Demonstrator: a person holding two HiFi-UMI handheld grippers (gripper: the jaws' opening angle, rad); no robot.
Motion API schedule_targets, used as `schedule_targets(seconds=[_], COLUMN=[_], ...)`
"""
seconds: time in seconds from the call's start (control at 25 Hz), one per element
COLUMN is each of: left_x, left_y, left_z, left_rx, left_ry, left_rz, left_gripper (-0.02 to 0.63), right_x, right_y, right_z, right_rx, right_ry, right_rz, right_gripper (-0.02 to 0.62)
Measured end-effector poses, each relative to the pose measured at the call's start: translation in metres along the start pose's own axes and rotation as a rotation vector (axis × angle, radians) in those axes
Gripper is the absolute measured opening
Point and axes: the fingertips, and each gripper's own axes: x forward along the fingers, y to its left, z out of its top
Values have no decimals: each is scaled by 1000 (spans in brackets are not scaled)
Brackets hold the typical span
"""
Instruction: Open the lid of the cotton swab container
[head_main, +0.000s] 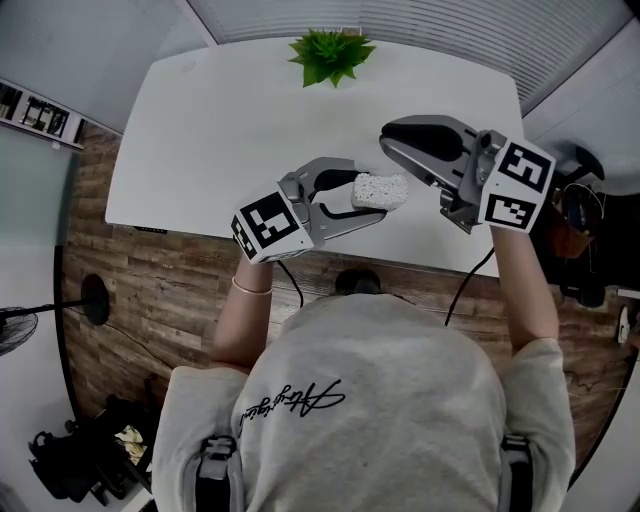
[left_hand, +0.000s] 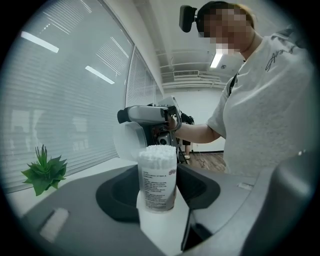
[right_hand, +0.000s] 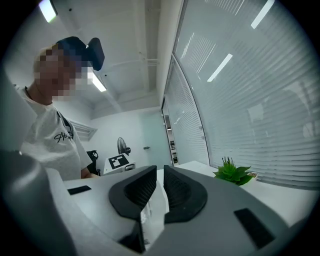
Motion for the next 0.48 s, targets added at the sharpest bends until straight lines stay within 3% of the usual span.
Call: schedule_targets(seconds=[0.48], left_x=[4], left_y=[-3], left_z=[2], left_rx=[-28], left_ry=[-88], left_rz=[-38], left_gripper=[202], right_x=[1], right_y=[-10], right_z=[-2], right_rx=[15], right_ry=[3], right_rz=[-47], right_gripper=[49])
